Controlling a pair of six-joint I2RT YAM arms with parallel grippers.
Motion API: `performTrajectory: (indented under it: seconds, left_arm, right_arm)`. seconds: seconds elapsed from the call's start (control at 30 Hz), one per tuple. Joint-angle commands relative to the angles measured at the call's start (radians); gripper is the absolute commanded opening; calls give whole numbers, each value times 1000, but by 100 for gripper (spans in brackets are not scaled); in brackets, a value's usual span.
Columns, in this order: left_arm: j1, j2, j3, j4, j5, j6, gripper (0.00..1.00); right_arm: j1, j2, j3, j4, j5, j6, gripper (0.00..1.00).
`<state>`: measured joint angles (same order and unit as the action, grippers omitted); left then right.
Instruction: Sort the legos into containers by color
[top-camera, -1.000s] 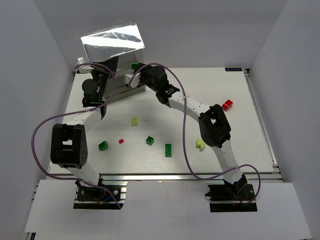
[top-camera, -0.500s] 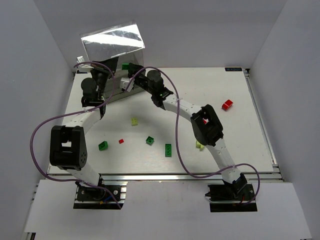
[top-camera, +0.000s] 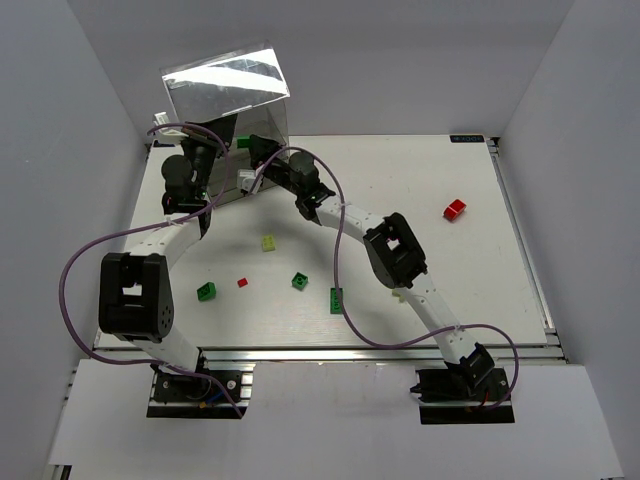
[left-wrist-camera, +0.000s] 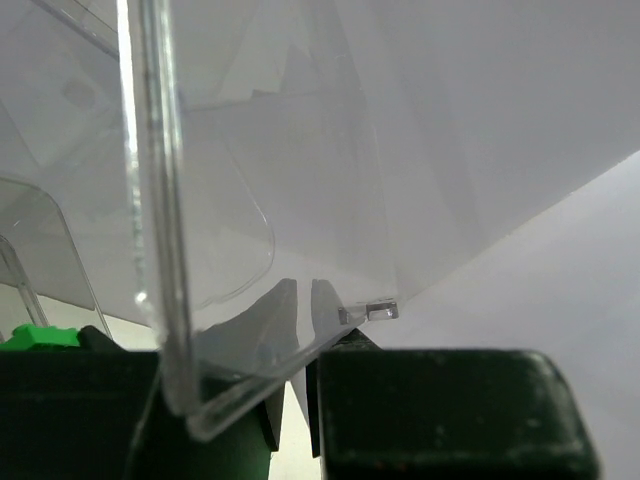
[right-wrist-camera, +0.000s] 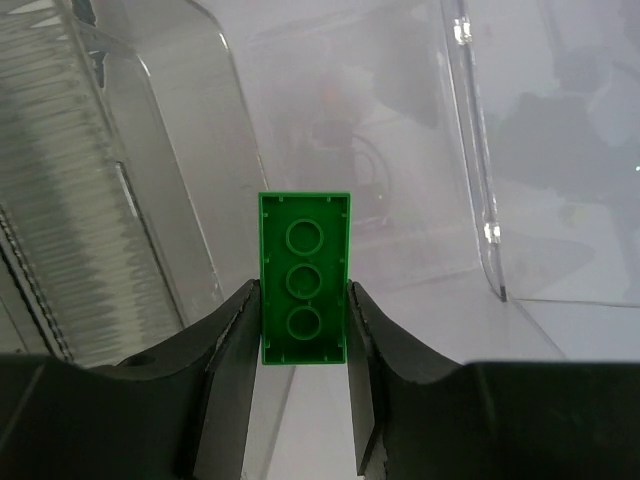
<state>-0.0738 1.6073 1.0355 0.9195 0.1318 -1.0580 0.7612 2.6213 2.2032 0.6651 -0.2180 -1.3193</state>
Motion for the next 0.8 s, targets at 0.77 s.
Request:
performTrajectory:
  seconds: [0.77]
  left_arm:
    - [14, -53, -8, 30, 26, 26, 23]
  right_arm:
    - [-23, 26, 116, 151, 92, 687, 0]
